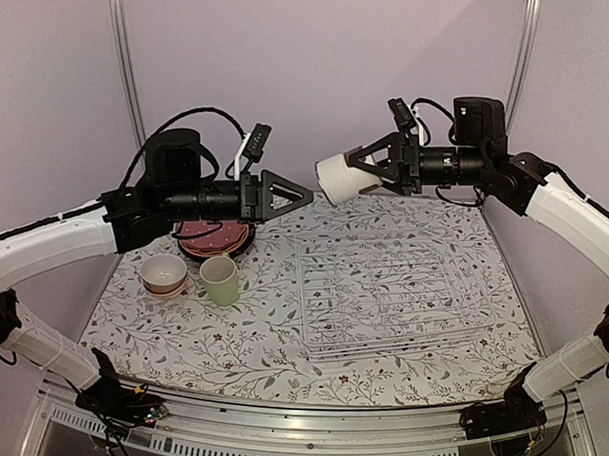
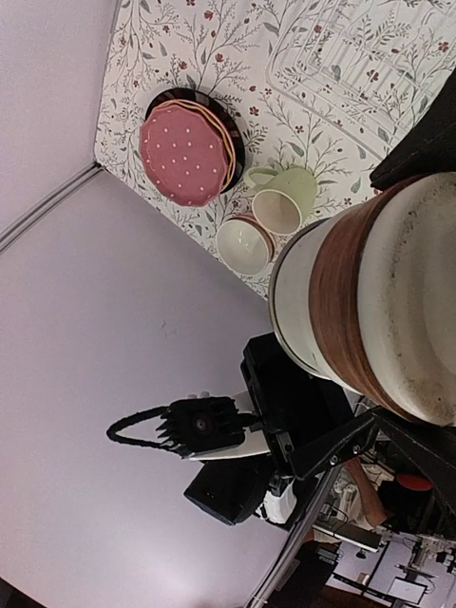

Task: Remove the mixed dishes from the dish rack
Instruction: Pass from the right arm to the left

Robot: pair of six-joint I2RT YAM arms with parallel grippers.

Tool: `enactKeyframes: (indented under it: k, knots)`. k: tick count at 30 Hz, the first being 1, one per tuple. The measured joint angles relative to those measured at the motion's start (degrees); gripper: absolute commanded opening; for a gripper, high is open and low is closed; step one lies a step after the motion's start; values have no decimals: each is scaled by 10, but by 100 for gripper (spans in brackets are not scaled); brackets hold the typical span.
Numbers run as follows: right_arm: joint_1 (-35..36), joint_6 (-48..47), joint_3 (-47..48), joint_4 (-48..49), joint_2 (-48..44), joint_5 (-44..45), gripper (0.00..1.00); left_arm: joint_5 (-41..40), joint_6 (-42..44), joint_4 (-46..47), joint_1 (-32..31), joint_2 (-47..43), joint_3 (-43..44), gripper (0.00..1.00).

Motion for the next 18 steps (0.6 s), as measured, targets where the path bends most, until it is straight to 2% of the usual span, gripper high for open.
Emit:
enactKeyframes:
  k: [11, 14, 17, 18]
  knots:
    - [37, 17, -1, 61, 12, -23, 52, 27, -33, 73, -18, 17, 2, 36]
    - [42, 26, -6, 86, 17, -31, 52, 34, -43, 96, -19, 17, 2, 23]
    - [49, 34, -12, 104, 21, -36, 53, 37, -51, 114, -19, 17, 2, 0]
    - [51, 38, -14, 110, 23, -36, 55, 38, -53, 119, -19, 17, 2, 0]
